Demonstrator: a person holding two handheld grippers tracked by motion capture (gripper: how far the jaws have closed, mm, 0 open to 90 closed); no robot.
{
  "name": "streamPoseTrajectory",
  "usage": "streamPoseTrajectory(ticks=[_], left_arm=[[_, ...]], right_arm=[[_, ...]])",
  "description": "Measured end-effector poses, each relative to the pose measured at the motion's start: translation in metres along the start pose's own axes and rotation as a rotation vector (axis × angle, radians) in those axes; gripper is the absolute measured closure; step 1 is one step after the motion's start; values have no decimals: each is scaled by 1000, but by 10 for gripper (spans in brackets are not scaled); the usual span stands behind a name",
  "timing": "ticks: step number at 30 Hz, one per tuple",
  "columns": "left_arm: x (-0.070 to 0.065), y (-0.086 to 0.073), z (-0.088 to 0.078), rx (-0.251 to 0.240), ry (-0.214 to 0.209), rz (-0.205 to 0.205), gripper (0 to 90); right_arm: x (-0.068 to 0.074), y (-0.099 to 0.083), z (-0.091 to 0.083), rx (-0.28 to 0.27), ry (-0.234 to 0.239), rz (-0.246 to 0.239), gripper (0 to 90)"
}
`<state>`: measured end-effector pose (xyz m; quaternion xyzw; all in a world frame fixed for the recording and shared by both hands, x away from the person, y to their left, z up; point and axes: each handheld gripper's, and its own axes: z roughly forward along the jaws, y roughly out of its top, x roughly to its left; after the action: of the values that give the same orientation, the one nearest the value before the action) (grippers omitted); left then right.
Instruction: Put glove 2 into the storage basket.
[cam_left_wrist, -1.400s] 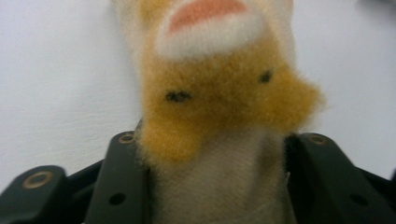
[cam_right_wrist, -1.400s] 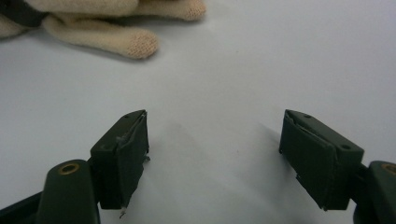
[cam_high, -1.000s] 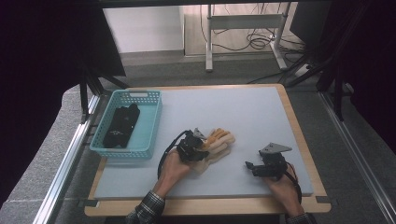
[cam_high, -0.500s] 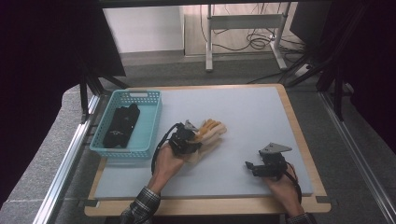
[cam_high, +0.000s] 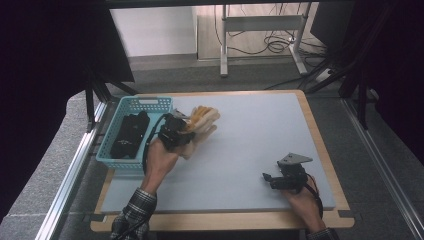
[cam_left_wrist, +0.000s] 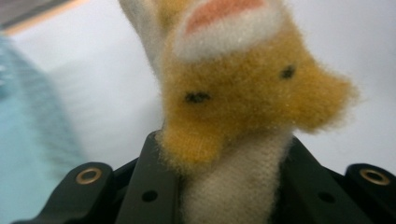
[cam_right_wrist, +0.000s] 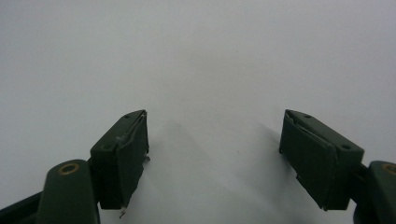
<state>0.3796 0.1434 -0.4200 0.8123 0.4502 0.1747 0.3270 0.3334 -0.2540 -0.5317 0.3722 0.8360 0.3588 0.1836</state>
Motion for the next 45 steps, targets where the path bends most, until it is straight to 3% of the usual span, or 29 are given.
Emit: streamPoseTrajectory(ticks=[10, 15, 19, 26, 33, 35, 37, 39, 43, 45], left_arm=[[67, -7, -39, -21, 131, -142, 744], [99, -20, -45, -6, 192, -227, 742], [119, -31, -35, 32, 207, -281, 738], [136, -48, 9, 127, 193, -340, 732], [136, -50, 50, 242, 189, -302, 697], [135, -49, 60, 297, 200, -279, 602], [136, -48, 65, 344, 212, -260, 426], [136, -46, 63, 349, 222, -251, 268], [137, -41, 45, 301, 192, -243, 161], [138, -39, 35, 257, 170, -260, 133]], right_arm=[[0, 0, 0, 0, 0, 0, 232], [0, 0, 0, 0, 0, 0, 232], [0, 0, 0, 0, 0, 0, 231], [0, 0, 0, 0, 1, 1, 232], [0, 0, 0, -1, 2, 1, 232], [0, 0, 0, -1, 1, 1, 231], [0, 0, 0, -1, 2, 1, 231], [0, 0, 0, -1, 2, 0, 230], [0, 0, 0, 0, 2, 1, 231], [0, 0, 0, -1, 2, 0, 230]])
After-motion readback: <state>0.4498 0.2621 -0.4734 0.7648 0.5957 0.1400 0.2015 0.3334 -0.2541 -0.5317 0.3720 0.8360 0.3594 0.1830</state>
